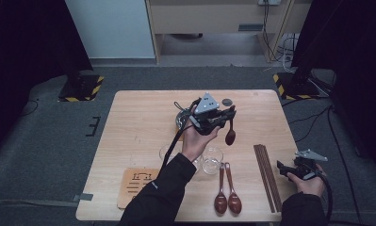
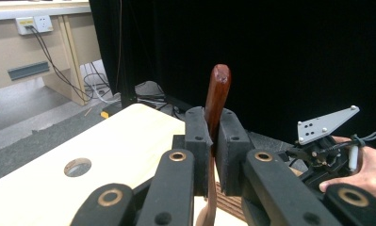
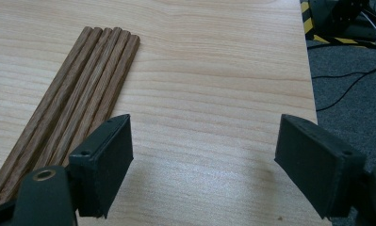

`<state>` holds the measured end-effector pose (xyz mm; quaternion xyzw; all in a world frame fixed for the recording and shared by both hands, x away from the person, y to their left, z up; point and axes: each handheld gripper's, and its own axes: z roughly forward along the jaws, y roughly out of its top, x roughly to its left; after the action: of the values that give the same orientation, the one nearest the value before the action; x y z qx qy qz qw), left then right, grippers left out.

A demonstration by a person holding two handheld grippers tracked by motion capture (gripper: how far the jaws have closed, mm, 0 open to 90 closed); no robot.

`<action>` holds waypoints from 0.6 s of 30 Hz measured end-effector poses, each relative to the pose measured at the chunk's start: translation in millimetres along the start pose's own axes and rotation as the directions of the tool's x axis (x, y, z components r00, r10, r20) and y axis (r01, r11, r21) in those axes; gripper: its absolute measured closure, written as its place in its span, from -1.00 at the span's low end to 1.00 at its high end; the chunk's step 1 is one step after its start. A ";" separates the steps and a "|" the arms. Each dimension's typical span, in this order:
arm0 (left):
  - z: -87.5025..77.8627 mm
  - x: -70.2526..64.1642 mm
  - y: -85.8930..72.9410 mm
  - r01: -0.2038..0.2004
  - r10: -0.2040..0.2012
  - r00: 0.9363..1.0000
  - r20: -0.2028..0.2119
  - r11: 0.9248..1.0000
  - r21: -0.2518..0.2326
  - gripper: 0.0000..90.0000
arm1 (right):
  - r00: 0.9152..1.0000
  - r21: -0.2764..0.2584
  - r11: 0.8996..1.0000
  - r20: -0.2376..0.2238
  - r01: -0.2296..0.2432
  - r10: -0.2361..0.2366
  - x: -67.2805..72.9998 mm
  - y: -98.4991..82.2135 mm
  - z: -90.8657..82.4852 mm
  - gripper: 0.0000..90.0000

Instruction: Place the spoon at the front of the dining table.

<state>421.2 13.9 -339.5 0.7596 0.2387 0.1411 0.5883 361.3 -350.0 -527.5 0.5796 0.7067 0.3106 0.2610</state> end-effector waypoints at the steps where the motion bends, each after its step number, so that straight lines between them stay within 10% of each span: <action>1: -0.1 1.0 0.0 0.002 -0.002 1.000 -0.002 1.000 -0.002 0.88 | 1.000 0.001 1.000 -0.001 -0.002 0.002 -0.3 -0.1 0.4 -0.57; 18: -5.4 26.2 2.3 0.020 -0.020 0.998 -0.055 1.000 -0.004 0.88 | 1.000 0.026 1.000 -0.011 -0.003 0.003 -1.7 -2.0 5.3 -0.59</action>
<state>441.2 31.7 -337.6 0.7521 0.2622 0.1563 0.5841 364.2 -351.2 -532.5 0.5824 0.7112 0.3048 0.2491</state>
